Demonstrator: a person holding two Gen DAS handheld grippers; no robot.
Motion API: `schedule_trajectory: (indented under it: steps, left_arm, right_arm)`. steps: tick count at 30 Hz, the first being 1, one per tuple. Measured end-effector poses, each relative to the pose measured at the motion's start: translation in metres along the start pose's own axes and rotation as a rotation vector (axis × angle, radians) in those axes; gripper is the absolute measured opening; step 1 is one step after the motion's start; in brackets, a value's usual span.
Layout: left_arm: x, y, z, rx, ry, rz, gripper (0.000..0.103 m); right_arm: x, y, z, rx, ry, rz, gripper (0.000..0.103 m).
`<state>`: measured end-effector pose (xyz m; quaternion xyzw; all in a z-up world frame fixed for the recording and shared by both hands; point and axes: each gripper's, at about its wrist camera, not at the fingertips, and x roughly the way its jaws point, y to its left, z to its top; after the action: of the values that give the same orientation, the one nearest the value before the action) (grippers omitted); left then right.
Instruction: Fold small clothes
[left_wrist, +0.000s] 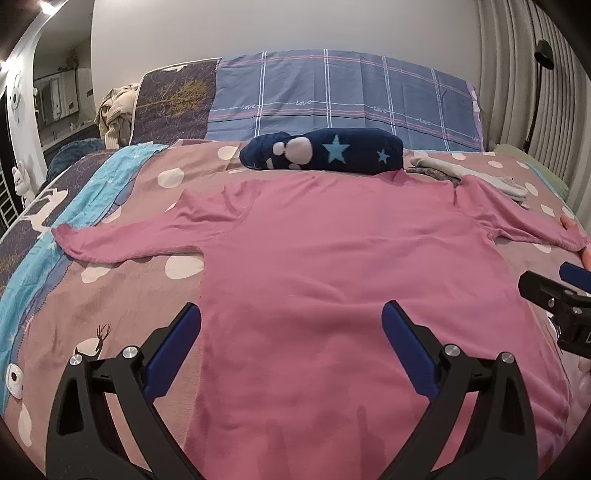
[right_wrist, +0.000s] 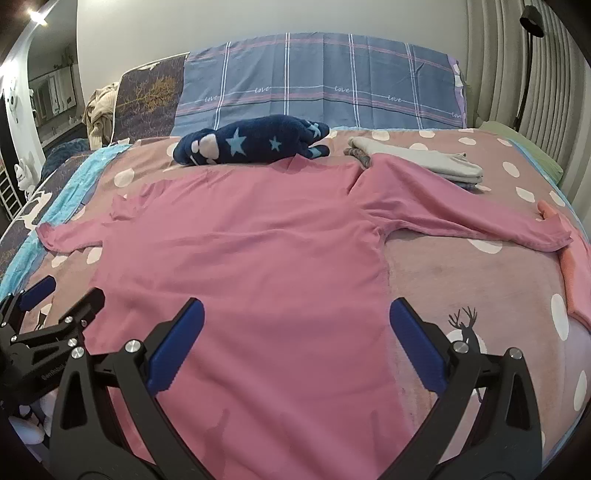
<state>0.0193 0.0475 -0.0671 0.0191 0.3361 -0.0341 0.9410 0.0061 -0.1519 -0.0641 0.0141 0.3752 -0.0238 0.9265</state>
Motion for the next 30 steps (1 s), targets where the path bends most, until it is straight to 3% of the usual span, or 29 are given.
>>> schedule_trajectory:
  steps: [5, 10, 16, 21, 24, 26, 28, 30]
  left_arm:
    - [0.005, 0.014, 0.0, -0.029, -0.006, 0.007, 0.097]
    - [0.014, 0.035, 0.0, -0.092, 0.011, -0.026, 0.083]
    - [0.024, 0.052, 0.002, -0.114, 0.02, 0.009, 0.082]
    - [0.037, 0.088, 0.007, -0.192, 0.037, 0.002, 0.066]
    - [0.049, 0.122, 0.008, -0.276, 0.076, -0.001, 0.051]
    - [0.056, 0.146, 0.009, -0.323, 0.091, 0.023, 0.043]
    - [0.062, 0.171, 0.01, -0.367, 0.103, 0.059, 0.04]
    - [0.071, 0.203, 0.012, -0.427, 0.116, 0.105, 0.038]
  right_arm:
    - [0.007, 0.007, 0.002, -0.012, 0.012, -0.007, 0.101]
    - [0.013, 0.016, 0.004, -0.022, 0.02, -0.009, 0.101]
    - [0.022, 0.024, 0.009, -0.038, 0.028, -0.016, 0.101]
    - [0.032, 0.026, 0.012, -0.056, 0.027, -0.025, 0.101]
    - [0.035, 0.02, 0.013, -0.053, 0.011, 0.038, 0.086]
    - [0.04, 0.015, 0.016, -0.04, 0.032, 0.111, 0.065]
    - [0.045, 0.013, 0.017, -0.038, 0.055, 0.146, 0.052]
    - [0.049, 0.013, 0.018, -0.045, 0.067, 0.149, 0.049]
